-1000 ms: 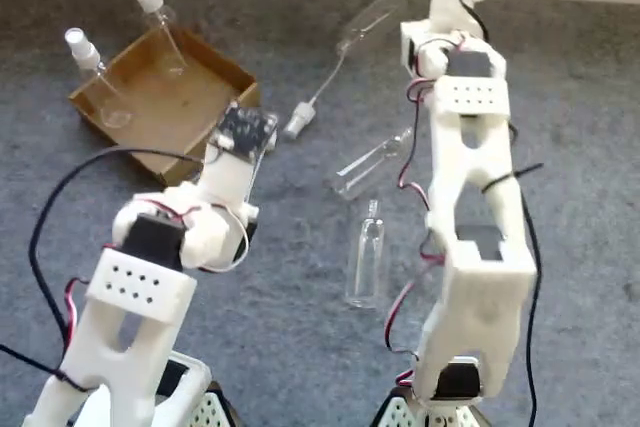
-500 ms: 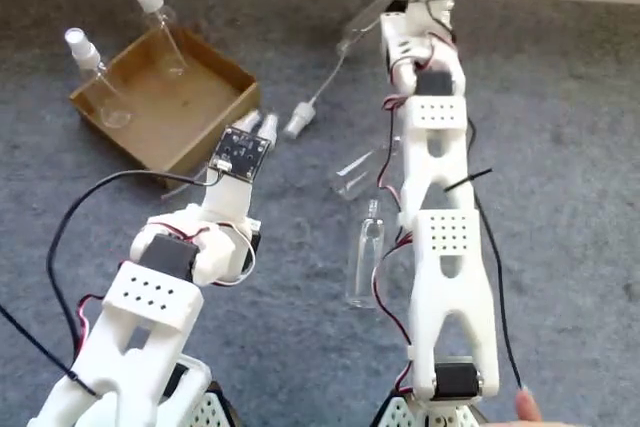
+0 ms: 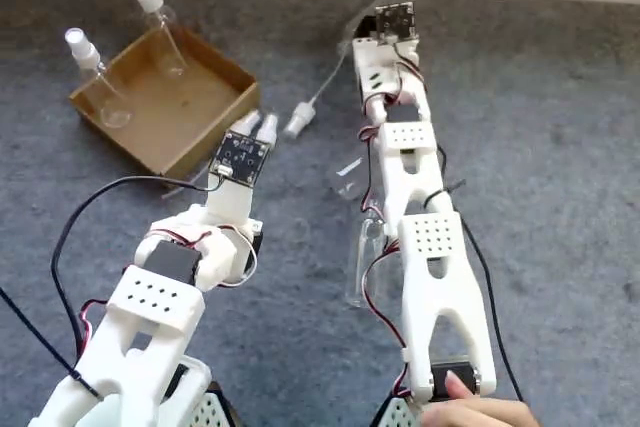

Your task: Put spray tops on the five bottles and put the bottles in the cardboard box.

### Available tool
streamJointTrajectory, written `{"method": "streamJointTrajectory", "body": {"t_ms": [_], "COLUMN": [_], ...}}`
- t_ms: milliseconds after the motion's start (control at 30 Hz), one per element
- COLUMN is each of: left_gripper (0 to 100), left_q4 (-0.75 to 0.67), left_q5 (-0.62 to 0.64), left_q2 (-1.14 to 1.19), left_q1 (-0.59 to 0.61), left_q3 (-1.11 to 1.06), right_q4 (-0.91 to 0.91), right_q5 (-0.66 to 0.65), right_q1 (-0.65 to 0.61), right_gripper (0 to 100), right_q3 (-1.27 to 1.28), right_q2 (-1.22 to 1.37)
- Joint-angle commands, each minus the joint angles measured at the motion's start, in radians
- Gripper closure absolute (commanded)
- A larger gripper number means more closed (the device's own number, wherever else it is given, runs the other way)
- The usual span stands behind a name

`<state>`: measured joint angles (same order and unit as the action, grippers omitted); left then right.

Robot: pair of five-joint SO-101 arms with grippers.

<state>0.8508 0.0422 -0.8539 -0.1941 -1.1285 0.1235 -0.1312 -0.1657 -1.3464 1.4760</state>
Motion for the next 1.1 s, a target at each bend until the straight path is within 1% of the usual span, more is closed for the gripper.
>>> {"method": "streamJointTrajectory", "body": {"t_ms": [0,133,300,467,533,667,833,933,1067], "left_gripper": [100,100,100,100,99,99,99,99,99], "left_q4": [-0.018,-0.018,-0.018,-0.031,-0.058,-0.08,-0.08,-0.08,-0.08], "left_q5": [0.008,0.008,0.006,0.005,-0.031,-0.051,-0.051,-0.051,-0.052], "left_q2": [-0.031,-0.03,-0.03,-0.033,-0.033,-0.033,-0.033,-0.033,-0.033], "left_q1": [-0.015,-0.008,-0.007,-0.007,-0.007,-0.012,-0.008,-0.008,-0.008], "left_q3": [0.005,0.005,0.005,-0.015,-0.031,-0.042,-0.042,-0.042,-0.042], "right_q4": [-0.027,0.002,0.226,0.366,0.443,0.565,0.575,0.552,0.325], "right_q5": [-0.012,-0.031,-0.117,-0.123,-0.123,-0.117,-0.117,-0.117,-0.12], "right_q1": [-0.012,-0.01,0.001,0.036,0.05,0.077,0.082,0.061,0.024], "right_gripper": [98.8,98.8,98.8,98.8,98.8,98.8,98.8,98.8,98.8], "right_q3": [-0.002,-0.002,-0.012,-0.05,-0.076,-0.216,-0.349,-0.361,-0.34], "right_q2": [-0.036,-0.036,-0.036,-0.033,-0.036,-0.027,-0.027,-0.025,-0.008]}}
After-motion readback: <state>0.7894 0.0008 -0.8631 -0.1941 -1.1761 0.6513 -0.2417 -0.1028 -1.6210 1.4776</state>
